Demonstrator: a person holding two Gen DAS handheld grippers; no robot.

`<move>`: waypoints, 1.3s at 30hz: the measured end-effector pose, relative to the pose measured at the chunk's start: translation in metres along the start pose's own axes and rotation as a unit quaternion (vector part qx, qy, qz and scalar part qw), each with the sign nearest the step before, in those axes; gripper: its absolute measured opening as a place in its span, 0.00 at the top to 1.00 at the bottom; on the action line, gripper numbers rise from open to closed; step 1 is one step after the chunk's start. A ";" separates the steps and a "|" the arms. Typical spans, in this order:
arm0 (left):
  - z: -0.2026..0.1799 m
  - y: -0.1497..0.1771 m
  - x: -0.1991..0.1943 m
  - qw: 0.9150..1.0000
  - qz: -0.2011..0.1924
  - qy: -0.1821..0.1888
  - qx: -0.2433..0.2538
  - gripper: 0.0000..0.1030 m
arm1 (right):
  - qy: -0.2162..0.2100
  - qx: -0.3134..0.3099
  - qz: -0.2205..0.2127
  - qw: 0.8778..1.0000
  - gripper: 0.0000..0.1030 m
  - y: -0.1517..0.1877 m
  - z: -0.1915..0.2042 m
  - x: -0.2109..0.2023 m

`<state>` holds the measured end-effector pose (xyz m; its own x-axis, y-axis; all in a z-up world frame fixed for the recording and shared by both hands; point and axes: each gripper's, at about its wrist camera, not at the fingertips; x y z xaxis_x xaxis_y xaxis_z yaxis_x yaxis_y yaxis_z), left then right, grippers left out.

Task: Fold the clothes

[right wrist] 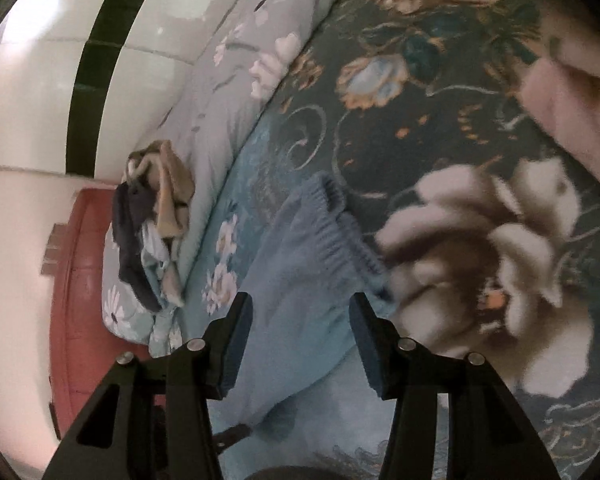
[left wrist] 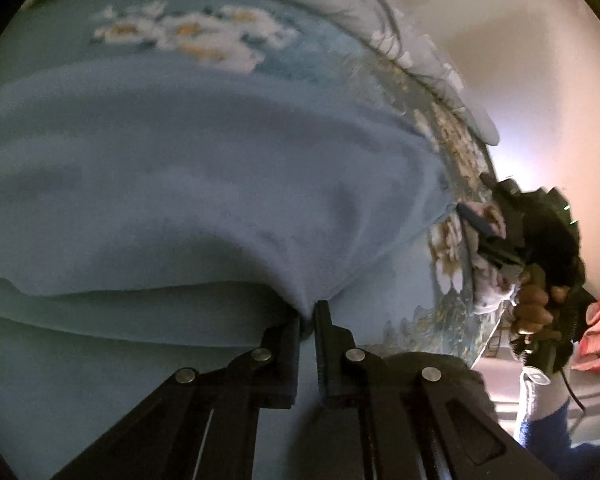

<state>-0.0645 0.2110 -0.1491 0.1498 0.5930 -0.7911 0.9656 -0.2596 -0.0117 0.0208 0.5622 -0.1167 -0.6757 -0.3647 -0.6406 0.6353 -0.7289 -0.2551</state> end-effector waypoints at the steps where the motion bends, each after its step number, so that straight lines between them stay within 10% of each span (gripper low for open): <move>1: 0.002 0.003 0.002 1.000 0.003 -0.003 -0.002 0.92 | -0.004 -0.008 0.009 1.000 0.50 0.001 0.004 0.005; 23: 0.039 0.030 -0.023 0.995 -0.017 0.054 -0.084 0.92 | 0.104 -0.056 0.059 0.991 0.55 0.015 0.023 0.035; 33: 0.132 0.011 -0.079 0.950 -0.137 0.081 -0.269 0.75 | 0.028 -0.097 0.169 0.980 0.53 0.053 0.104 0.098; 39: 0.153 0.010 -0.088 0.935 -0.165 0.077 -0.305 0.68 | 0.062 -0.170 0.221 0.958 0.52 0.081 0.145 0.130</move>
<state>-0.1003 0.0396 -0.1736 -0.1942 0.6795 -0.7076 0.8990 0.4119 0.1488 -0.0698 0.3722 -0.1155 -0.2758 -0.5069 -0.8167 0.9487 -0.2802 -0.1464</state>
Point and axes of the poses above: each gripper's, at about its wrist camera, not at the fingertips, and x roughly the way its jaws point, z to its left, y to its underside, and after that the axes turned 11 degrees about -x, right-handed
